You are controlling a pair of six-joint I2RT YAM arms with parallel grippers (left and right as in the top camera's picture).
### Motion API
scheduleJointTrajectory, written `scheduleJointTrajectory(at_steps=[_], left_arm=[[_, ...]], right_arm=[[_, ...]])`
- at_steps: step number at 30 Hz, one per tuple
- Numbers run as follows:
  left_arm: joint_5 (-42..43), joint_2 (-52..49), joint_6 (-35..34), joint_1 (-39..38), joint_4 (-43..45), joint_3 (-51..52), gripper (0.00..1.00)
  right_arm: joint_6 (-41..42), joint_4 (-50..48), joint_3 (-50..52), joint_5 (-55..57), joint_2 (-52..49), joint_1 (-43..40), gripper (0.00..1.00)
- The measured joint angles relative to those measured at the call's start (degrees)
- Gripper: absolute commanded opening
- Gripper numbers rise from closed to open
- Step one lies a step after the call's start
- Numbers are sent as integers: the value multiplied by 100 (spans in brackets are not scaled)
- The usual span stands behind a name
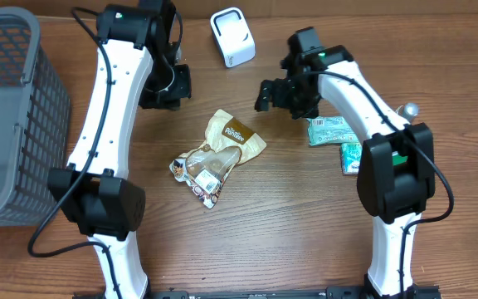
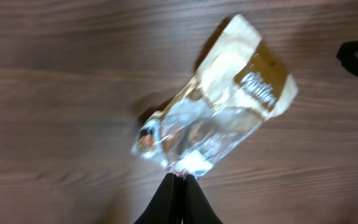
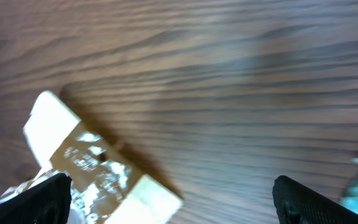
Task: Scan the item barcode
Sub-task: 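Move the left gripper to the PanTree bag and grasp its lower end, then bring the right gripper to the PanTree bag and grasp its top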
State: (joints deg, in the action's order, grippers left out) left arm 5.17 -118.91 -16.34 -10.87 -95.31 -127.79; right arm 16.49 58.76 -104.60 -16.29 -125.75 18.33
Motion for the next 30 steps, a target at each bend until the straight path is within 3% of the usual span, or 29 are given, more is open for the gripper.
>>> scheduleJointTrajectory(at_steps=[5, 17, 25, 30], left_arm=[[-249, 323, -4, 0, -133, 146, 4], [538, 498, 197, -94, 197, 2809, 4], [879, 501, 264, -232, 2275, 4511, 4], [920, 501, 203, -267, 2824, 5163, 4]], right_arm=[[-4, -125, 0, -7, 0, 348, 100], [-4, -400, 37, -28, 0, 507, 100], [-256, -555, 243, -433, -177, 540, 100], [-328, -553, 273, -846, -448, 542, 94]])
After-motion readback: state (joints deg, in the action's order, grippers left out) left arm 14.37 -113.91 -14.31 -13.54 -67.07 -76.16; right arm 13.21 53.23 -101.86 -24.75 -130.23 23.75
